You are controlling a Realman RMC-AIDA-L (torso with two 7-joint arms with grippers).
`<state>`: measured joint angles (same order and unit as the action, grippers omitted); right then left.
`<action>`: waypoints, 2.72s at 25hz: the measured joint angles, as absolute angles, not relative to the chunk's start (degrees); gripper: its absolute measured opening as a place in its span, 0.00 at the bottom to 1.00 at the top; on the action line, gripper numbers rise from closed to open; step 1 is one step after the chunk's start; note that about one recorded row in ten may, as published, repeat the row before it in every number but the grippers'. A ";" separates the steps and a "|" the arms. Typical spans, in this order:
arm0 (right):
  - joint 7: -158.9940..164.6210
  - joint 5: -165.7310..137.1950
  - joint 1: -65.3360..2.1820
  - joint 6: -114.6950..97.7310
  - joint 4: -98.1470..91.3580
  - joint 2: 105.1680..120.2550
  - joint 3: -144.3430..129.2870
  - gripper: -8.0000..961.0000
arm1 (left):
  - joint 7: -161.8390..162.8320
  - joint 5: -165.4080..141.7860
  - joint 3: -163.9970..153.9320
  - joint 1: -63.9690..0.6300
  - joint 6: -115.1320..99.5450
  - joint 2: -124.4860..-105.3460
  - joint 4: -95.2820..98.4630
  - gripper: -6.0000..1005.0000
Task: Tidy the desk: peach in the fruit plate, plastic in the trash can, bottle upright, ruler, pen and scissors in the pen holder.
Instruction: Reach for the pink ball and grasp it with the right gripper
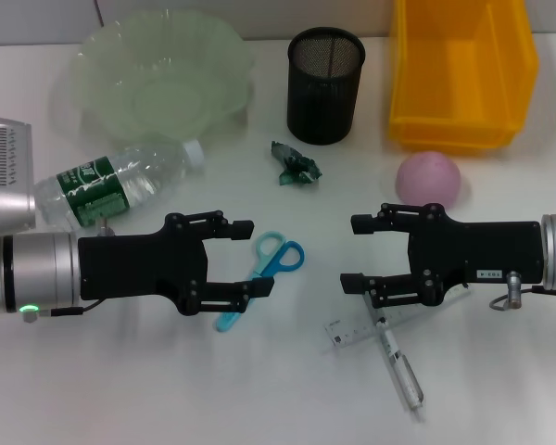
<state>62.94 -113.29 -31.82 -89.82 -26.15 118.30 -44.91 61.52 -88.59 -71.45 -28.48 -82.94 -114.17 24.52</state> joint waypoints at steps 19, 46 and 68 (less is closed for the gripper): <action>64.00 -113.28 -32.40 -90.70 -26.39 118.04 -44.82 0.85 | 61.50 -88.59 -71.45 -28.57 -82.97 -114.16 25.00 0.79; 116.29 -139.09 -44.67 -96.05 -53.80 115.32 -44.83 0.85 | 61.04 -88.59 -70.75 -28.53 -83.03 -114.12 25.13 0.78; 121.06 -153.63 -46.46 -79.59 -55.38 118.63 -59.84 0.85 | 61.29 -88.59 -70.13 -28.72 -82.52 -114.31 25.13 0.78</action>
<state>121.06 -153.63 -46.46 -79.59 -55.38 118.63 -59.85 61.29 -88.59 -70.13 -28.72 -82.52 -114.31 25.13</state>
